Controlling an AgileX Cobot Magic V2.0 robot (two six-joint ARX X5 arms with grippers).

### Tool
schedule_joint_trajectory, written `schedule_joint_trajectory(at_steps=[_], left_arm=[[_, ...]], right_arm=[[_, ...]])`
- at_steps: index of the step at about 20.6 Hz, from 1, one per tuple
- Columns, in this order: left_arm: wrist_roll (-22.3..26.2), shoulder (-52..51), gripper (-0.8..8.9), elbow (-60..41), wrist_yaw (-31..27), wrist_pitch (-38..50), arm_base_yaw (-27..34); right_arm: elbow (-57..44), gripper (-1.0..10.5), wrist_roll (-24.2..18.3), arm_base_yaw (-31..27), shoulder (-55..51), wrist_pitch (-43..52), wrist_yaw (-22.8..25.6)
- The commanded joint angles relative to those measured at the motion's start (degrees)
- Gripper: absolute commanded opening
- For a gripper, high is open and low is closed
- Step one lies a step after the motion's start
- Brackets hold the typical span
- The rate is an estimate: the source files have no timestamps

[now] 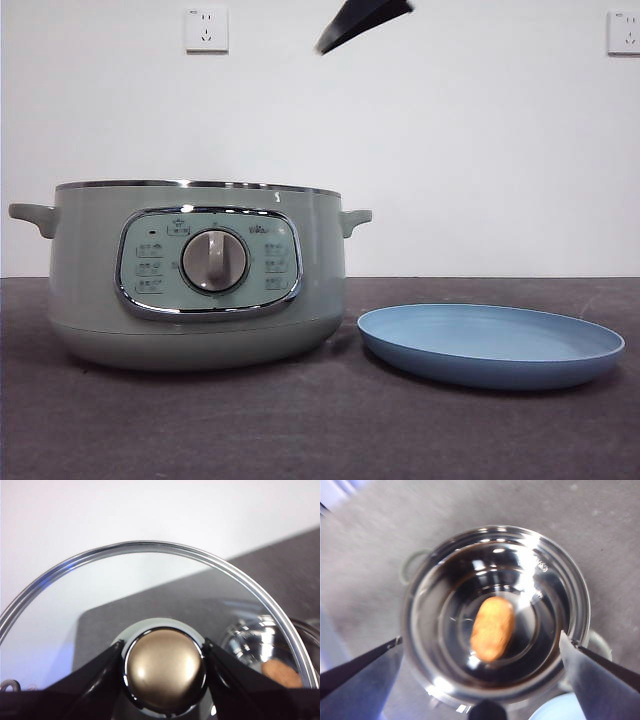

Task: Take the potato out from the steamer,put the potato on the plate,close the lid

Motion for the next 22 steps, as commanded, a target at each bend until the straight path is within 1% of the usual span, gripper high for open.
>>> schedule_joint_trajectory(at_steps=[1, 3, 6, 9, 12, 16, 19, 20, 22], left_arm=[[-1.18, -2.99, -0.08, 0.77, 0.15, -3.19, -0.02], [-1.42, -4.39, -0.08, 0.77, 0.44, -3.21, -0.02], [-2.49, -4.76, -0.08, 0.77, 0.85, -3.19, -0.02], [-2.89, -4.74, -0.08, 0.70, 1.33, -3.21, -0.02], [-2.91, -4.74, -0.08, 0.70, 5.18, -3.21, -0.04], [-2.91, -4.74, -0.08, 0.68, 5.42, -3.21, -0.04], [-2.95, -4.74, -0.08, 0.68, 5.46, -3.21, -0.04], [-2.97, -4.74, -0.08, 0.68, 5.46, -3.21, -0.04], [-2.99, -4.74, -0.08, 0.68, 5.46, -3.21, -0.04]], right_arm=[[4.07, 6.9, -1.31, 1.01, 4.98, -0.28, 1.95], [5.97, 6.9, -1.38, 1.70, 8.39, -0.13, 3.87], [6.23, 6.9, -1.75, 2.58, 12.31, 0.83, 5.20], [6.23, 6.9, -1.75, 3.76, 16.48, 1.20, 5.18], [6.21, 6.9, -2.10, 5.07, 19.93, 1.92, 5.49], [6.21, 6.9, -2.19, 6.58, 23.23, 2.89, 8.13], [6.21, 6.8, -2.14, 6.67, 25.77, 3.08, 8.81], [6.21, 6.4, -2.27, 6.67, 26.73, 3.08, 9.94], [6.21, 5.7, -2.62, 6.49, 28.33, 3.13, 10.75]])
